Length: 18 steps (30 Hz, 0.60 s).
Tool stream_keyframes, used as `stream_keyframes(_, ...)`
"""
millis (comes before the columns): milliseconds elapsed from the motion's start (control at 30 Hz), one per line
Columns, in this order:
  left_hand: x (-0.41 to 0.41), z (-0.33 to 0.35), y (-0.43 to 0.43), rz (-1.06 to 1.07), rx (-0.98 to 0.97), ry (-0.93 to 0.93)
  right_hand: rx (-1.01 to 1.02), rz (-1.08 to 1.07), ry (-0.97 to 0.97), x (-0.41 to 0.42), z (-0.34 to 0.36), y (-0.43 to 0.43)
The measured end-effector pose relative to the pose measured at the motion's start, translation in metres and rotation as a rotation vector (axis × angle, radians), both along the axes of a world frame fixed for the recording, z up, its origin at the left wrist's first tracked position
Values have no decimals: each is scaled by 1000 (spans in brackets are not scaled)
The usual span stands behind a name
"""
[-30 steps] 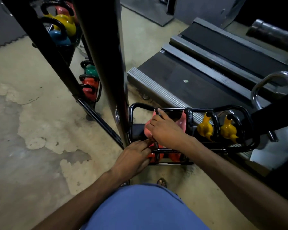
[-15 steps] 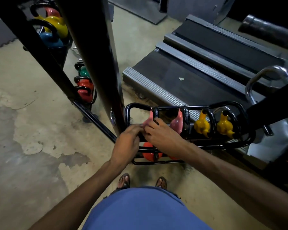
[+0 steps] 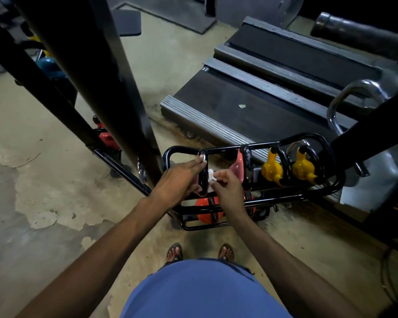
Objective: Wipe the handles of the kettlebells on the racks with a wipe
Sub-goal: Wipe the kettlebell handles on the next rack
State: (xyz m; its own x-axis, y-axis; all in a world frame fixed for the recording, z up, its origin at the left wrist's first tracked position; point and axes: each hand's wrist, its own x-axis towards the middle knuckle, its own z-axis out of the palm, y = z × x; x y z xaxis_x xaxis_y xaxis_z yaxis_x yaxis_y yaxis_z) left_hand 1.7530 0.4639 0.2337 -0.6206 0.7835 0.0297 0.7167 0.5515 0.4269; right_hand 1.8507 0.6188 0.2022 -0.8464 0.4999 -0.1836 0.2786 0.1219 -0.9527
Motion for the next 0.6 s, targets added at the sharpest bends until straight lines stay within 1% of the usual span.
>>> stream_keyframes(67,2,0,2,10,15,-3,-72,26,-31,-8,1,0)
stream_keyframes(100,3,0,3,14,17,-1,-161,38,-53,-14,4,1)
stream_keyframes(167,4,0,5,20,-2,10,-413,-33,-97,-26,17,3)
stream_keyframes(233,3,-2,6,23,5,4,-612,-162,-136,-37,26,1)
stream_keyframes(267,4,-2,6,28,19,-11,-716,-193,-160,-42,31,0)
stream_keyframes(333,5,-2,8,24,42,-29,-941,-186,-237,-54,40,0)
stream_keyframes(367,7,-2,10,17,44,-27,-998,-188,-260,-62,41,2)
stream_keyframes(400,8,-2,11,17,43,-20,-1020,-219,-260,-72,42,6)
stream_keyframes(433,9,-1,13,19,44,-17,-1000,-288,-253,-82,41,10)
stream_keyframes(500,13,1,15,26,57,-28,-877,-395,-252,-95,34,14)
stream_keyframes(600,17,7,18,47,24,9,-731,-357,-247,-99,22,18)
